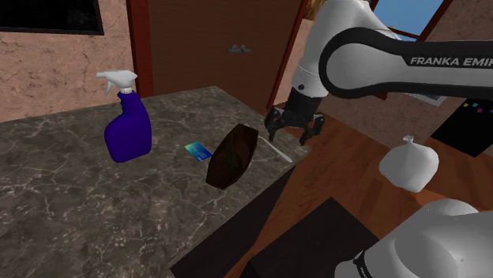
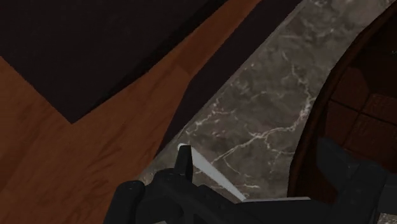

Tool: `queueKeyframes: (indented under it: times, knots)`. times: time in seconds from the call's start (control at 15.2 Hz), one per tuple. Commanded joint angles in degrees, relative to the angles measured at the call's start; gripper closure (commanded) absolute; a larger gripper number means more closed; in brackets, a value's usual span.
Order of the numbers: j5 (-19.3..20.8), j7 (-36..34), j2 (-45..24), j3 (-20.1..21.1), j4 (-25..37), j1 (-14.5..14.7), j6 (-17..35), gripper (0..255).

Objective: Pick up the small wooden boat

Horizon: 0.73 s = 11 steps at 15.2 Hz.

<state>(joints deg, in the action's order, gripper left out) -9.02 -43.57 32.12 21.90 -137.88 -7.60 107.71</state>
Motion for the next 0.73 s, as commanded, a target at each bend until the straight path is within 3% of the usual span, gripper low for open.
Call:
queueKeyframes:
  times: [0.0, 0.4, 0.66]
  knots:
    - [0.7, -8.5, -4.0, 3.8, 1.7, -2.2, 3.5, 0]
    - [9.4, -34.1, -18.0, 13.9, 10.8, -9.9, 9.5, 0]
    - [10.7, -36.3, -19.7, 14.6, 9.8, -10.2, 11.9, 0]
